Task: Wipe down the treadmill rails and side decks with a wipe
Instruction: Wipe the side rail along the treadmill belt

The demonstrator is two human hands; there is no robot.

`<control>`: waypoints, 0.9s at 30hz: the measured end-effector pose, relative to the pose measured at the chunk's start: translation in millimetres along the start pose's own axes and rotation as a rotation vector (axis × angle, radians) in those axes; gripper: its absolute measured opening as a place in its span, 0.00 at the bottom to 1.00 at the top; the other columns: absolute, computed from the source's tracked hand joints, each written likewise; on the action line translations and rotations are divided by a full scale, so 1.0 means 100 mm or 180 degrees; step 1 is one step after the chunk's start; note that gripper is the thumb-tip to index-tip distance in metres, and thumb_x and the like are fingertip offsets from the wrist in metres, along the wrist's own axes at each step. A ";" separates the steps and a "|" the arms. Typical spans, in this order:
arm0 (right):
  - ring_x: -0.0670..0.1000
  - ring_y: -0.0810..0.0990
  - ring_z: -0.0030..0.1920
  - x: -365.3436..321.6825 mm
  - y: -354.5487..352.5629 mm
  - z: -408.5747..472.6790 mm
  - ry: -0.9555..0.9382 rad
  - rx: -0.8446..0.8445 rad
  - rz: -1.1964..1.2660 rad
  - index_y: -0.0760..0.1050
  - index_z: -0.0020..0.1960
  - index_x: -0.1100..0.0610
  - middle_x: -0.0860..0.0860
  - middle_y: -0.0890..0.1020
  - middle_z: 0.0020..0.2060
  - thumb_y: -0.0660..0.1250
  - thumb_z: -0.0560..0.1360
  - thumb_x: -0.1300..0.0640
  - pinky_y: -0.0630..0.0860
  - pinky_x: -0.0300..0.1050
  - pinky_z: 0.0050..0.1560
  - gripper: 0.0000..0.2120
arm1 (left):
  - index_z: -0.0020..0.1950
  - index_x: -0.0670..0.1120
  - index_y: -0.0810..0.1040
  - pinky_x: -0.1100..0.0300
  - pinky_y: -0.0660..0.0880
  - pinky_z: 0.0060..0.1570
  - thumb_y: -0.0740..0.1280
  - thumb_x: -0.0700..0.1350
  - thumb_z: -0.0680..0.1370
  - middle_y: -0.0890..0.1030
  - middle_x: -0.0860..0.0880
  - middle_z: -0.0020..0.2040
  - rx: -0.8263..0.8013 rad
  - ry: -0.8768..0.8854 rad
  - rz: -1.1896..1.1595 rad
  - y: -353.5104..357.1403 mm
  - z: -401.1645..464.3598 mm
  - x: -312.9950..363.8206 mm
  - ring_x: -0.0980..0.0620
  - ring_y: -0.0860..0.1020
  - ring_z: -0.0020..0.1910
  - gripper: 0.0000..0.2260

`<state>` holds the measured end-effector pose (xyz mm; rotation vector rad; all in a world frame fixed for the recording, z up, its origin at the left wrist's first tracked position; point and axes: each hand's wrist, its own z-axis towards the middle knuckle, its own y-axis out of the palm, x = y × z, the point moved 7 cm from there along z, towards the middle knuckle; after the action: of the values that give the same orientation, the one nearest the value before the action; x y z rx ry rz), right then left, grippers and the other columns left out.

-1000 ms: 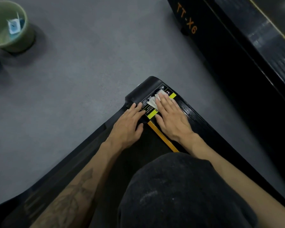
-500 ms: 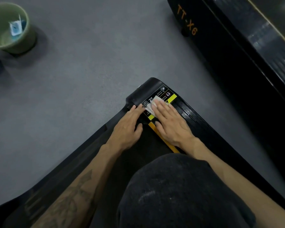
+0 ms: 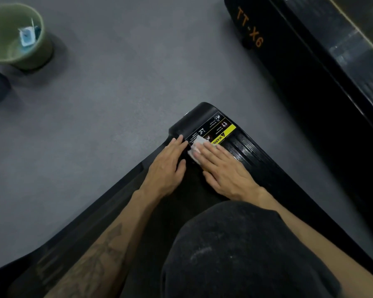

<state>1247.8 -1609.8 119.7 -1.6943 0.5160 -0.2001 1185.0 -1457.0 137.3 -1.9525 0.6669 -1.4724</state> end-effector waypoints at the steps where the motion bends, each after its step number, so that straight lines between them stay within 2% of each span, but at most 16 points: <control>1: 0.52 0.45 0.83 0.02 -0.02 0.05 0.0226 0.0062 0.0005 0.48 0.84 0.54 0.53 0.50 0.83 0.49 0.84 0.46 0.50 0.55 0.82 0.31 | 0.82 0.48 0.61 0.53 0.55 0.81 0.62 0.44 0.85 0.57 0.51 0.84 0.0019 -0.0041 0.0073 0.00 0.00 -0.02 0.54 0.54 0.82 0.26; 3: 0.52 0.45 0.83 0.02 -0.05 0.19 0.0626 0.0152 0.0090 0.48 0.84 0.56 0.54 0.49 0.84 0.48 0.83 0.45 0.51 0.55 0.82 0.32 | 0.82 0.48 0.61 0.52 0.54 0.81 0.62 0.45 0.85 0.55 0.50 0.84 0.0032 -0.0178 0.0211 0.01 0.00 -0.08 0.53 0.52 0.83 0.25; 5: 0.53 0.43 0.83 -0.06 -0.05 0.31 0.0727 0.0149 0.0073 0.48 0.84 0.57 0.55 0.47 0.84 0.48 0.83 0.44 0.49 0.55 0.82 0.34 | 0.83 0.48 0.59 0.52 0.52 0.81 0.61 0.45 0.85 0.54 0.49 0.84 -0.0006 -0.0291 0.0261 0.02 -0.01 -0.14 0.53 0.51 0.83 0.26; 9: 0.55 0.42 0.83 -0.19 0.00 0.22 0.0284 0.0067 -0.0189 0.46 0.84 0.56 0.56 0.45 0.84 0.49 0.83 0.45 0.49 0.56 0.82 0.34 | 0.83 0.49 0.58 0.52 0.51 0.81 0.61 0.45 0.85 0.54 0.50 0.84 -0.0056 -0.0268 0.0213 0.04 -0.02 -0.15 0.53 0.51 0.83 0.27; 13: 0.56 0.47 0.83 -0.17 0.03 -0.06 -0.0109 0.0092 -0.0361 0.51 0.84 0.59 0.57 0.49 0.83 0.54 0.84 0.48 0.52 0.56 0.82 0.32 | 0.83 0.48 0.58 0.55 0.50 0.81 0.61 0.45 0.85 0.55 0.50 0.84 -0.0032 -0.0321 0.0221 0.06 -0.01 -0.17 0.53 0.52 0.83 0.26; 17: 0.55 0.47 0.83 -0.12 0.00 0.08 0.0331 0.0166 -0.0241 0.51 0.84 0.59 0.57 0.50 0.83 0.49 0.84 0.46 0.54 0.56 0.82 0.32 | 0.83 0.48 0.59 0.54 0.52 0.81 0.61 0.45 0.85 0.56 0.50 0.84 -0.0011 -0.0332 0.0185 0.04 -0.02 -0.16 0.53 0.54 0.82 0.26; 20: 0.55 0.44 0.83 -0.17 -0.05 0.38 0.0697 0.0165 -0.0107 0.47 0.84 0.58 0.57 0.47 0.83 0.45 0.84 0.42 0.49 0.55 0.82 0.34 | 0.83 0.49 0.60 0.54 0.52 0.81 0.61 0.45 0.85 0.58 0.50 0.83 -0.0026 -0.0333 0.0179 0.03 -0.04 -0.18 0.53 0.55 0.82 0.25; 27: 0.56 0.47 0.83 -0.30 0.05 0.12 -0.0082 0.0076 -0.0396 0.52 0.83 0.59 0.56 0.51 0.83 0.50 0.84 0.44 0.49 0.55 0.82 0.32 | 0.81 0.48 0.65 0.50 0.60 0.79 0.62 0.44 0.85 0.67 0.47 0.79 -0.0010 -0.0431 0.0147 -0.03 -0.09 -0.23 0.52 0.63 0.79 0.23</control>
<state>1225.2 -1585.9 117.2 -1.7048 0.3878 -0.2729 1170.1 -1440.1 126.6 -2.0051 0.6500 -1.2992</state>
